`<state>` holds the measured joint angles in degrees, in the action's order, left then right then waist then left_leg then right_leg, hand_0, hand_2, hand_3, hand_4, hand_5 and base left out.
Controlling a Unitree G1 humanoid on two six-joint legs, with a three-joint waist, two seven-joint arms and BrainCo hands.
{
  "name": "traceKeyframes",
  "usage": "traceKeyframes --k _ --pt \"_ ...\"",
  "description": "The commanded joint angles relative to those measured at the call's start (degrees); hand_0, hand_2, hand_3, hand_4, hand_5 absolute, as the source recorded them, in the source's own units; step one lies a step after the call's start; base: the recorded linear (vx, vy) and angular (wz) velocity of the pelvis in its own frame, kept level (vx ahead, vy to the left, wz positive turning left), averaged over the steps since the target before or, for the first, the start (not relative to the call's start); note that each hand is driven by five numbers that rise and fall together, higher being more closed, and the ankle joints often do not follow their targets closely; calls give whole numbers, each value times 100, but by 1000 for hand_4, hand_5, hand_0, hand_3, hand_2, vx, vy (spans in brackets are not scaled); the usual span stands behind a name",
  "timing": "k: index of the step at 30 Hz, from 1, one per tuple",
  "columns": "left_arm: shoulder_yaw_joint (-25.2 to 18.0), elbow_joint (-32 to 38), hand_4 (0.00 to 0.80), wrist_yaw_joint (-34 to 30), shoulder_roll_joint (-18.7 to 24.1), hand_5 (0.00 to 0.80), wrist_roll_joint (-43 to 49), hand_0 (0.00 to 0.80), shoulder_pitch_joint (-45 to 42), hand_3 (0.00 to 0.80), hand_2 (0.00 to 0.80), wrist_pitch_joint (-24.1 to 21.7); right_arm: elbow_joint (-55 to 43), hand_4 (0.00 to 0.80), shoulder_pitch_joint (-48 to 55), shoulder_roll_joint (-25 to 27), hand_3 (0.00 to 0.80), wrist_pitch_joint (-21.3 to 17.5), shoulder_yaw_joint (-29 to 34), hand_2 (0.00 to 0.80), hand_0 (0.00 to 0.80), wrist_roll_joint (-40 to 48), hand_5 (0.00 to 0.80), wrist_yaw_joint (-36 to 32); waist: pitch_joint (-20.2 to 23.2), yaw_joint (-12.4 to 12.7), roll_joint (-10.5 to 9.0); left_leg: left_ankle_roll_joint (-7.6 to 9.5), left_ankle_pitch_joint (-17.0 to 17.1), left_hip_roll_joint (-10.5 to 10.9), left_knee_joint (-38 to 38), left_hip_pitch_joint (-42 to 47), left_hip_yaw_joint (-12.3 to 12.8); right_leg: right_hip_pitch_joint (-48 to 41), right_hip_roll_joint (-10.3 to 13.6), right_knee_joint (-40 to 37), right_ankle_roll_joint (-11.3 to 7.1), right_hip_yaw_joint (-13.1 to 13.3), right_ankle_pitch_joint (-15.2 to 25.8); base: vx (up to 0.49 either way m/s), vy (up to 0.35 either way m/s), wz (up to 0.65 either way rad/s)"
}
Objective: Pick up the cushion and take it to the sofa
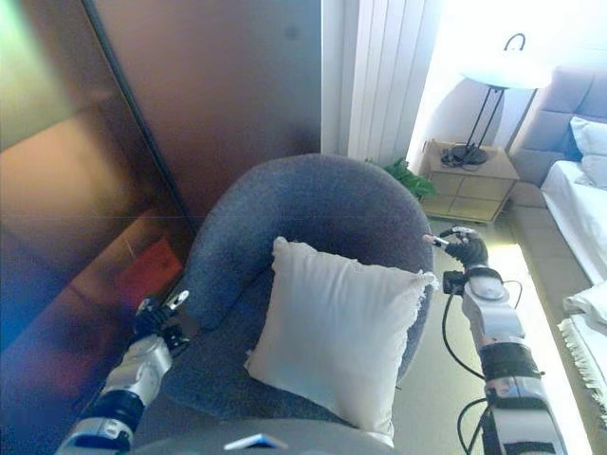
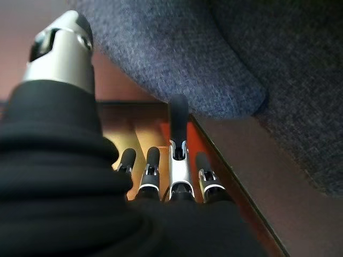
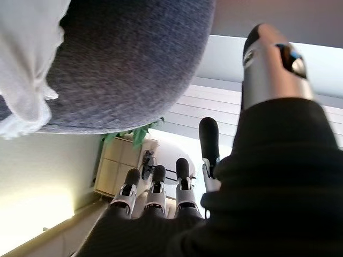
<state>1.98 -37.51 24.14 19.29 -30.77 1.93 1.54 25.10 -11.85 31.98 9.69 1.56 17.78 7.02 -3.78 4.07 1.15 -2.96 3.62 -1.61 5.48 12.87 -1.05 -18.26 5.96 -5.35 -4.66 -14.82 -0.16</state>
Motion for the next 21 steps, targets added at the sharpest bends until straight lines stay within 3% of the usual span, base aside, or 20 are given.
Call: traceKeyframes --k 1,5,12,17,21 --pt "-29 49 0 -40 235 0 -128 0 772 0 0 -460 -71 0 -963 248 0 -568 -87 0 0 224 0 185 -110 151 -112 -51 -653 67 -48 129 145 220 177 35 -170 -199 -52 -57 -22 1" --pt "-204 344 0 39 285 0 -268 0 706 0 0 -745 -431 0 -899 261 0 -922 -46 0 0 128 0 150 -127 127 -130 -41 -675 55 -48 61 160 293 172 35 -169 -158 -77 -60 -20 1" --pt "-764 1979 0 329 72 0 286 0 -172 0 0 -1204 -1945 0 273 -194 0 -1635 537 0 0 -380 0 -93 -203 101 -175 12 -719 44 -48 -52 168 413 142 35 -132 -87 -123 -69 -36 0" --pt "-988 2117 0 95 -187 0 486 0 -807 0 0 -960 -2298 0 1047 -571 0 -1440 656 0 0 -519 0 -392 -189 52 -224 33 -752 46 -48 -111 206 478 126 35 -127 -23 -135 -97 -40 -2" --pt "-911 1305 0 -134 -201 0 603 0 -1231 0 0 -793 -1697 0 1752 -913 0 -1126 348 0 0 -465 0 -515 -172 -51 -248 57 -740 44 -48 -183 297 569 129 35 -143 62 -100 -116 -31 -4"
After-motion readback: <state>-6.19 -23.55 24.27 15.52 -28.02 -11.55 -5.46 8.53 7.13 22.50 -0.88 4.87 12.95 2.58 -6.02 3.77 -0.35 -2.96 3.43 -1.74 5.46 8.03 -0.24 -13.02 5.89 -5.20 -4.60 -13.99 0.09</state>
